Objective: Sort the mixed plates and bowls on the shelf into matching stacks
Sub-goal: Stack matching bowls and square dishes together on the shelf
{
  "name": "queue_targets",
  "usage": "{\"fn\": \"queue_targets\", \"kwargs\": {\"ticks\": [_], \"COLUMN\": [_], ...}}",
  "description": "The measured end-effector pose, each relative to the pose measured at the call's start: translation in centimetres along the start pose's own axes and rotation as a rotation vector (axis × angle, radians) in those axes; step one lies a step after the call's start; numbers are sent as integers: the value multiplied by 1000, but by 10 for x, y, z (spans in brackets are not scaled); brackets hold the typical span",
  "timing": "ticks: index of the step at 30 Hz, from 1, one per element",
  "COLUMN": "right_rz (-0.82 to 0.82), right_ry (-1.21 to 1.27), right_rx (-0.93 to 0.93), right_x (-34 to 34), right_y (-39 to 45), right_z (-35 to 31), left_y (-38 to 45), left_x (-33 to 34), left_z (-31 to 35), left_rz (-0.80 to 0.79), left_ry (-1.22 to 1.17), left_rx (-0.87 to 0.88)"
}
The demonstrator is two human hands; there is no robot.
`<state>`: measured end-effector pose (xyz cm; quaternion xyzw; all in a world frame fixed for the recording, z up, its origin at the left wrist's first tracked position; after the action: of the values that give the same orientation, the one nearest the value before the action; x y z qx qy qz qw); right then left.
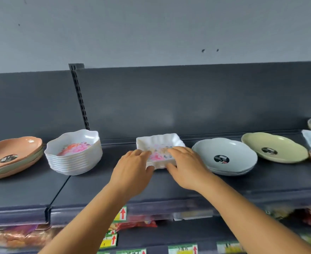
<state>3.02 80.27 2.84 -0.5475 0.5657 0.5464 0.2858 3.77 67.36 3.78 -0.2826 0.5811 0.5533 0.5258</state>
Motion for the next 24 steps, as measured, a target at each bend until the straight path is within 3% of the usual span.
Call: {"fn": "queue_targets", "kwargs": {"ticks": [8, 19, 24], "right_rz": [-38, -16, -63], "right_ry": [-70, -51, -193], "right_rx": [124, 151, 237], "right_x": [-34, -70, -73], "right_y": [-40, -70, -72], "right_z": [102, 235, 298], "left_y": [21, 45, 59], "left_x": [37, 83, 111], "left_z": [102, 231, 267], "left_rz": [-44, -104, -184], "left_ry": [-78, -75, 17], "left_rx": [82, 150, 164]}}
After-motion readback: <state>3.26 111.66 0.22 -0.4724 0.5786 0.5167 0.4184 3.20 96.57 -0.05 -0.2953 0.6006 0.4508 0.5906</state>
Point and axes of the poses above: each hand's wrist, its own y-axis towards the middle knuckle, its own x-axis out of the palm, z = x × y, the point moved 8 cm from there along y, towards the middle knuckle, and after that the axes turned 3 degrees about z, right-handed, at the moved point
